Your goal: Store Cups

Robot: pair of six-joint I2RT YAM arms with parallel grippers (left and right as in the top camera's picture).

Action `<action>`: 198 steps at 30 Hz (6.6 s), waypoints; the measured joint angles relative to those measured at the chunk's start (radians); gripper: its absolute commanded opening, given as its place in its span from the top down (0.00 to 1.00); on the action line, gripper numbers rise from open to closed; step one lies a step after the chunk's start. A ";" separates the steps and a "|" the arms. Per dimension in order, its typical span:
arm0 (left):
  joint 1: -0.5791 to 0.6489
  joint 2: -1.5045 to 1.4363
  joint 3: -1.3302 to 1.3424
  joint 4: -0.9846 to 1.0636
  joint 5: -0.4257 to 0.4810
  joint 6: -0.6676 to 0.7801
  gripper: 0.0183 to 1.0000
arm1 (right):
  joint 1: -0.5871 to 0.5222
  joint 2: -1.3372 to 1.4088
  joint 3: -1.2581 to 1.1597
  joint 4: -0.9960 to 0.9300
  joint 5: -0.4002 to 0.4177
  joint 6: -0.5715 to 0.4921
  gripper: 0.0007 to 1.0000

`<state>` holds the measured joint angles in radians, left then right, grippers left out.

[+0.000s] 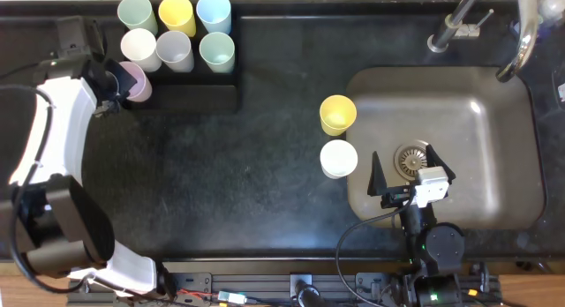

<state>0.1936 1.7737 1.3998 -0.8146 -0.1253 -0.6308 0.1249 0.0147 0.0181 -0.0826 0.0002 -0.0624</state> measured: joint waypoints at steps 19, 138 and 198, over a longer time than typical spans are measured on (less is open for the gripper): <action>0.000 0.046 0.000 0.025 0.018 -0.008 0.93 | 0.000 0.000 0.000 0.000 0.000 0.000 0.00; -0.747 0.281 0.855 -0.644 -0.045 -0.259 0.98 | 0.000 0.000 0.000 0.000 0.000 0.000 0.00; -0.272 0.079 0.090 -0.171 -0.039 -0.524 0.98 | 0.000 0.000 0.000 0.000 0.000 0.000 0.00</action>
<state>-0.0788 1.8526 1.4899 -0.9852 -0.1646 -1.1549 0.1249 0.0147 0.0181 -0.0822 0.0006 -0.0624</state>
